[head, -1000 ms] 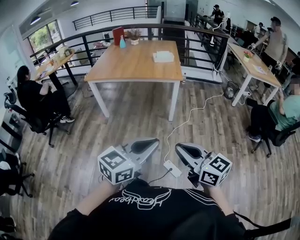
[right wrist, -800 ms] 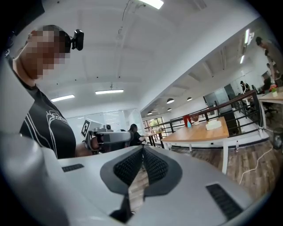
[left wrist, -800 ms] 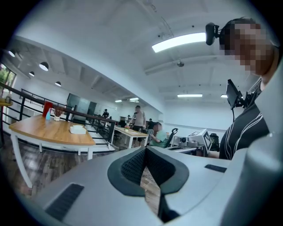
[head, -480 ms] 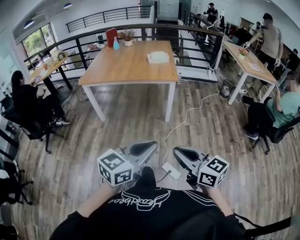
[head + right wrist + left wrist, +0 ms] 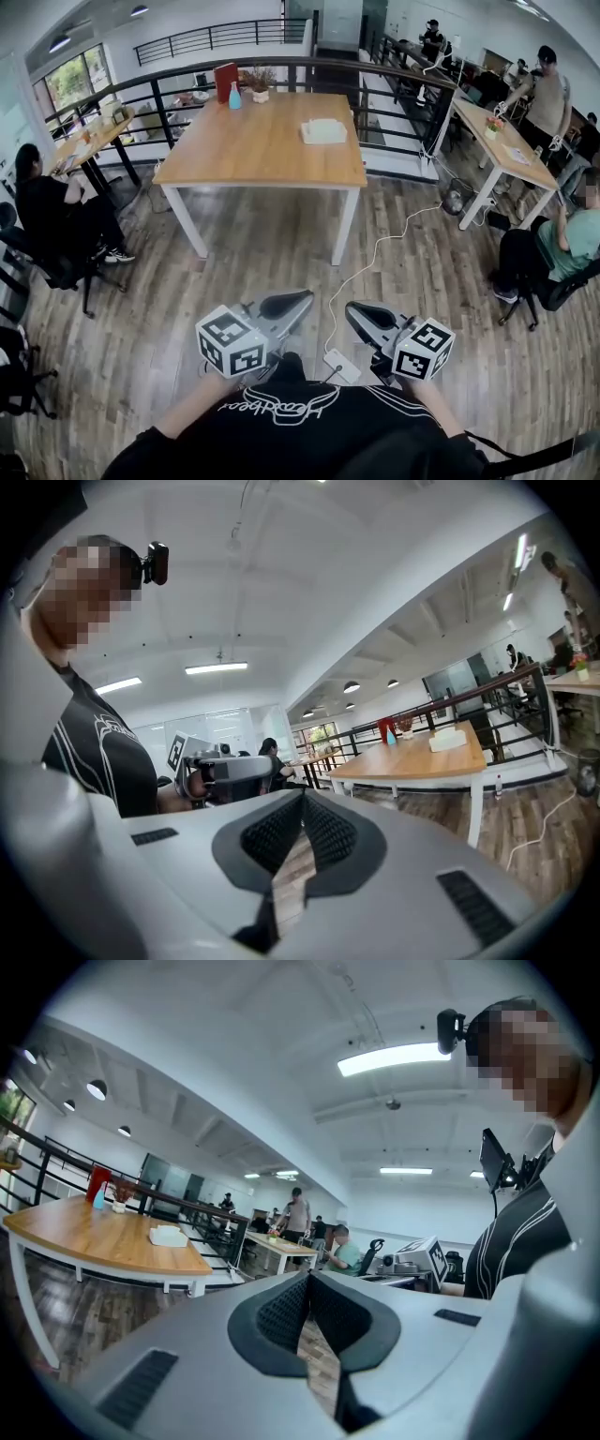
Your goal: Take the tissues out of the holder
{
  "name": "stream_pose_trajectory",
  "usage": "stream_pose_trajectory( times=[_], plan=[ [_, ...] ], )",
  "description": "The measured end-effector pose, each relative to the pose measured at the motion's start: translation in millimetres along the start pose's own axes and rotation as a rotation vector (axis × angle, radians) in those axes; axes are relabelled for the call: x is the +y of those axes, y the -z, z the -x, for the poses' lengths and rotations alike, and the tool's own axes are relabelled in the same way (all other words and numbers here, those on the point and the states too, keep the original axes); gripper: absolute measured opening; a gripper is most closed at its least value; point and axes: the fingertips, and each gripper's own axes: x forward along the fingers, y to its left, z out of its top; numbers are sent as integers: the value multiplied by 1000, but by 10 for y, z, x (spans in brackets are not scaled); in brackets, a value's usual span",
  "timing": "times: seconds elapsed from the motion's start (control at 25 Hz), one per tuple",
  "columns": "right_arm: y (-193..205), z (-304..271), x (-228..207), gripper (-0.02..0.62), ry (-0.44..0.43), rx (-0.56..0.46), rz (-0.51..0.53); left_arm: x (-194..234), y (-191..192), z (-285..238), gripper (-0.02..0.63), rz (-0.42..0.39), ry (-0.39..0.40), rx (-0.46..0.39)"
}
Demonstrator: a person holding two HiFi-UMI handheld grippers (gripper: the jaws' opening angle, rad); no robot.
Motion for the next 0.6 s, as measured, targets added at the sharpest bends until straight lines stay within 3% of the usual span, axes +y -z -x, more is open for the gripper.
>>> stream_pose_trajectory(
  times=[0.24, 0.6],
  plan=[
    [-249, -727, -599, 20, 19, 15, -47, 1016, -254, -248, 14, 43, -8, 20],
    [-753, -1759, -1725, 20, 88, 16, -96, 2505, -744, -849, 14, 61, 41, 33]
  ],
)
